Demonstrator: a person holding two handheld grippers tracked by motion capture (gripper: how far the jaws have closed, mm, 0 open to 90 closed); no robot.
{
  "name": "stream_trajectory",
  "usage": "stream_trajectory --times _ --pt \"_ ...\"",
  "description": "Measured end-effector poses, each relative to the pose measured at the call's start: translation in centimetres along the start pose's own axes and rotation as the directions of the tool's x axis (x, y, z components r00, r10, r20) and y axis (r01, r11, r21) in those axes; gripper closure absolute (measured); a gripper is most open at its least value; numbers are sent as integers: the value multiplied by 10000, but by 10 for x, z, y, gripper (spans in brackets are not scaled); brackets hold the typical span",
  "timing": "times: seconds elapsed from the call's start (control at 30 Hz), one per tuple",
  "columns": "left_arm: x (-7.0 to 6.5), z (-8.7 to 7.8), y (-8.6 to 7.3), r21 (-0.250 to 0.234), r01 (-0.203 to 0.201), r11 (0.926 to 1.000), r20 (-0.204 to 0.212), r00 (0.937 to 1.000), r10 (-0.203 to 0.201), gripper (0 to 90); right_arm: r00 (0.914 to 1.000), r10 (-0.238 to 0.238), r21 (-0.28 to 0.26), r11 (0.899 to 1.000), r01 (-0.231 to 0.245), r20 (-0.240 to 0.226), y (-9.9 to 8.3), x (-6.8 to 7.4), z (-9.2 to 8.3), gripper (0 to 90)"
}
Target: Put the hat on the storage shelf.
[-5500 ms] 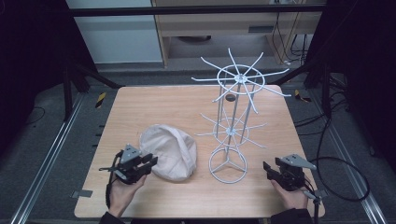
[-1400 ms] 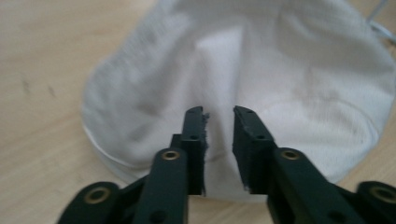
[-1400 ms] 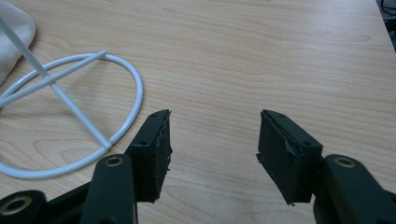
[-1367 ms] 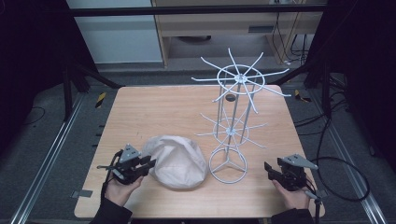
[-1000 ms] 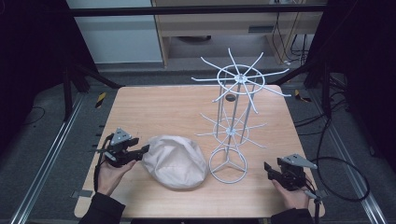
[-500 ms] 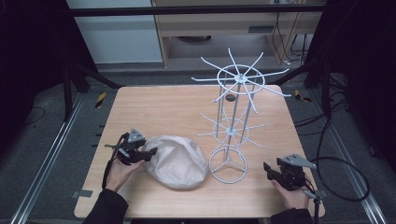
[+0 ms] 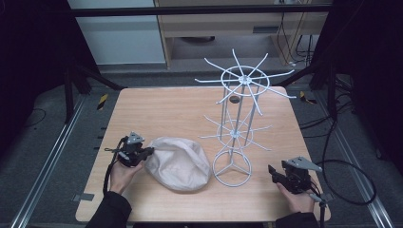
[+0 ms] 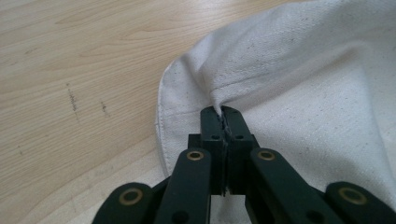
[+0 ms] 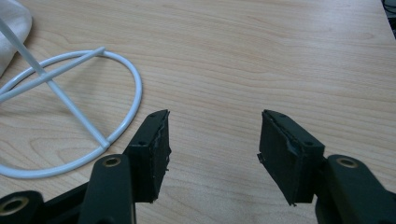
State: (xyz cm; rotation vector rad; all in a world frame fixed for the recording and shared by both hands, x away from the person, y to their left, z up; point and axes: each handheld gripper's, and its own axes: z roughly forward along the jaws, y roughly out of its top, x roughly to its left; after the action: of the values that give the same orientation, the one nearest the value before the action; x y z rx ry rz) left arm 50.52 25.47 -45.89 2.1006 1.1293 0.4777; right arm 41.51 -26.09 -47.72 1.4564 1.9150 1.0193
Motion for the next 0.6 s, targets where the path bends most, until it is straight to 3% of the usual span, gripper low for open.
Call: stream_trajectory --times 0.27,0.47,0.6 --pt "-3 -33 -11 -64 307 9995 -372 9988 -310 897 10000 -39 -40 10000 39 22 0 -2 -1 429" --pt "-8 -62 -30 -286 741 9968 -879 9932 -764 896 10000 -26 -67 10000 27 51 0 -1 -1 429" --pt "-11 -72 -45 -150 965 9952 -887 9913 -974 895 10000 -19 -64 10000 20 47 0 -1 -1 429"
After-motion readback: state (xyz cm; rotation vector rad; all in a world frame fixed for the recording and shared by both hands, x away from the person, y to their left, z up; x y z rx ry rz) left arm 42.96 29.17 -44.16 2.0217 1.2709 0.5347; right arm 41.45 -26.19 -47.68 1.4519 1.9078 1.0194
